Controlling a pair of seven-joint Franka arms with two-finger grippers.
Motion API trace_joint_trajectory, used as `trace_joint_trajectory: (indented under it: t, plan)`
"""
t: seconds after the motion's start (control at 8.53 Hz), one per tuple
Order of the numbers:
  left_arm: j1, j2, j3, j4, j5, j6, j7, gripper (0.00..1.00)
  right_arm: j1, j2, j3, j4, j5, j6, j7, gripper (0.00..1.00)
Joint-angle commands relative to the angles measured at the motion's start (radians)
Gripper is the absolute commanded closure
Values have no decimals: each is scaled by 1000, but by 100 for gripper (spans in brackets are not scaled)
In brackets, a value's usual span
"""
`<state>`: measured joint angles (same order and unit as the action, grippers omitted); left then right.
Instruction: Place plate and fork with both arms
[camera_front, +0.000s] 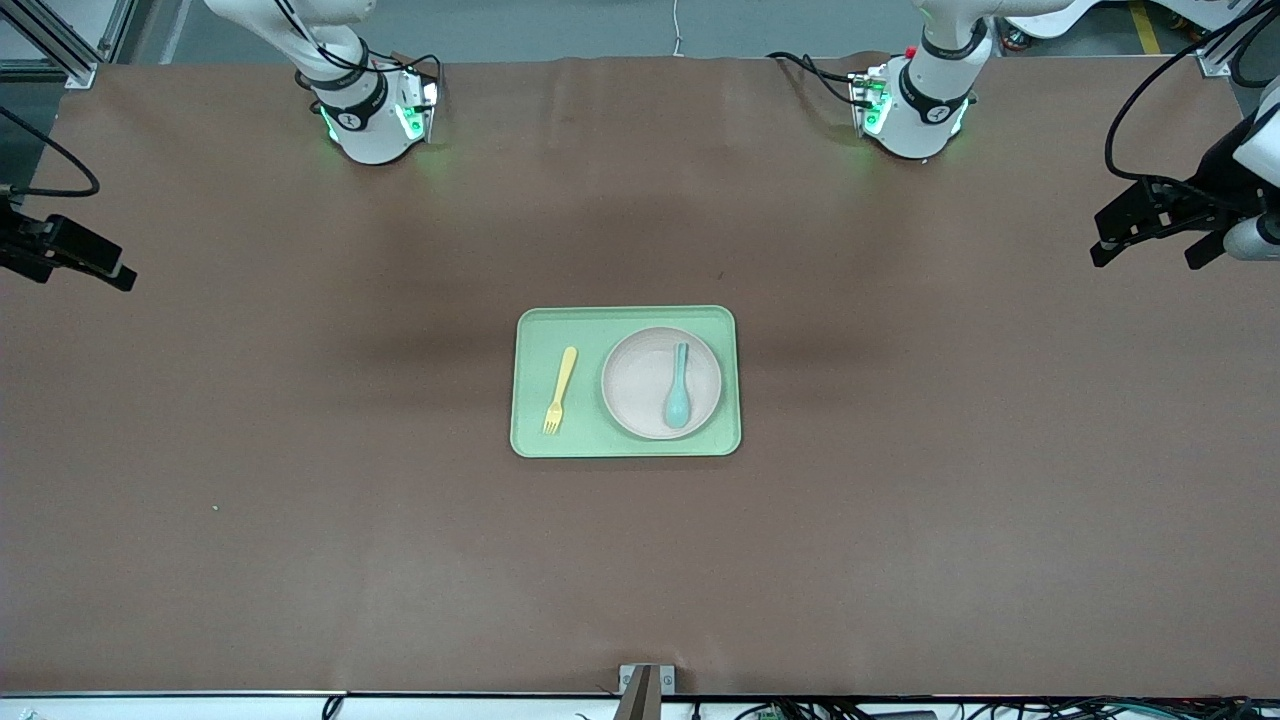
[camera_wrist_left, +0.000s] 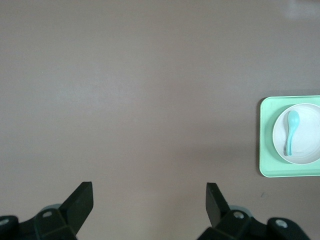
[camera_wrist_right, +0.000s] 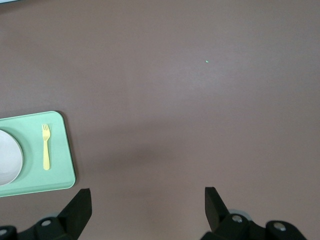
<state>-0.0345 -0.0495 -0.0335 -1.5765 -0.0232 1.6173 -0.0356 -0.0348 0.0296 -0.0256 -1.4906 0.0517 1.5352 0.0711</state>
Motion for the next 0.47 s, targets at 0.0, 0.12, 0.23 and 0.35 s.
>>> trace_joint_trajectory:
  t: [0.0,0.12,0.23,0.35]
  plan:
    - [2,7,-2,21,-1,-4,-6,0,-5,3,18,4,-7,-3,-13,0]
    - [1,7,-2,21,-3,-4,-6,0,13,-2,18,0,-45,-6,-13,0]
    - [1,7,-2,21,-3,-4,-6,0,15,-3,25,0,-59,-12,-13,0]
    - [-1,7,-2,21,-3,-4,-6,0,12,-5,29,7,-59,-15,-17,0]
